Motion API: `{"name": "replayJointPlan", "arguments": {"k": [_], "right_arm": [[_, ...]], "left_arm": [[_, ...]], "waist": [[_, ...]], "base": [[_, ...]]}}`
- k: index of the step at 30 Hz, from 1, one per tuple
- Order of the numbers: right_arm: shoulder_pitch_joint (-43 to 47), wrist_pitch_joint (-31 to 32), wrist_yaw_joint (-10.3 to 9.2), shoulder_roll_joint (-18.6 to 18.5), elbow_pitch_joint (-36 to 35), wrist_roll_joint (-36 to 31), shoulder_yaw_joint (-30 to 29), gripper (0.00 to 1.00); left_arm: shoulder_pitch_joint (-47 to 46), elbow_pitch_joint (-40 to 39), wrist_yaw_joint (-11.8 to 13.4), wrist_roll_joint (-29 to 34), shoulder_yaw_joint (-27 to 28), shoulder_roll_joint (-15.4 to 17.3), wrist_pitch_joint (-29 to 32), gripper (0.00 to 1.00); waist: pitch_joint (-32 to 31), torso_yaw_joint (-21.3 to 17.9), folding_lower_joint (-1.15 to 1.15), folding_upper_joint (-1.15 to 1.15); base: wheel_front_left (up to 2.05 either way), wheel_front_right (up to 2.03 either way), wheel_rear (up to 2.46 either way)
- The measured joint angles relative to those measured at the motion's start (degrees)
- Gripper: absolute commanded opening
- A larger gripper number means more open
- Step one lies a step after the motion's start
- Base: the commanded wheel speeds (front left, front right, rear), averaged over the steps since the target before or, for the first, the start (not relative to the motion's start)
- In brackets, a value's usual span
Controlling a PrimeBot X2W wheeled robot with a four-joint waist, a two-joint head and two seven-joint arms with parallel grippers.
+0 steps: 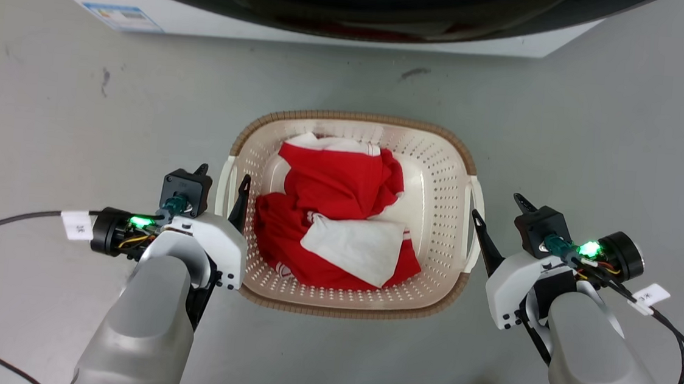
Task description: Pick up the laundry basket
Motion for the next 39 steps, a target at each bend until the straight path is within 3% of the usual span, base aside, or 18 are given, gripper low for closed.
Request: {"name": "replayJointPlan", "arguments": {"k": [7,26,27,28,29,30,39], "right_arm": [[-5.8,0.0,0.0,0.0,8.8,0.4,0.9,1.0],[-13.0,0.0,0.0,0.0,20.3,5.9,4.5,1.0],[-13.3,0.2,0.0,0.0,20.8,6.4,5.0,0.92],[-13.5,0.2,0.0,0.0,20.9,6.7,5.1,0.26],[-13.6,0.2,0.0,0.0,21.0,6.7,5.2,0.0],[-13.8,0.2,0.0,0.0,21.1,6.7,5.3,0.0],[-14.2,0.3,-0.1,-0.1,21.8,8.4,6.1,0.0]], "left_arm": [[-4.4,6.1,-0.3,0.1,-1.2,-0.3,0.0,1.0],[-10.9,16.1,-1.2,-0.5,-4.4,-1.1,0.0,1.0],[-11.7,17.4,-1.5,-0.7,-4.9,-1.2,0.0,1.0],[-11.8,17.9,-1.5,-0.8,-5.1,-1.2,0.0,0.8],[-11.9,18.1,-1.5,-0.8,-5.3,-1.3,0.0,0.05],[-12.0,18.2,-1.5,-0.9,-5.4,-1.3,0.0,0.0],[-12.4,19.1,-1.9,-2.8,-6.5,-1.8,0.0,0.0]], "waist": [[4.0,0.3,0.0,0.0],[11.7,1.0,0.0,0.0],[12.1,1.0,0.0,0.0],[12.1,1.0,0.0,0.0],[12.2,1.0,0.0,0.0],[12.2,1.0,0.0,0.0],[9.6,1.5,0.0,0.0]], "base": [[0.0,0.0,0.0],[0.0,0.0,0.0],[0.0,0.0,0.0],[0.0,0.0,0.0],[0.0,0.0,0.0],[0.0,0.0,0.0],[0.0,0.0,0.0]]}}
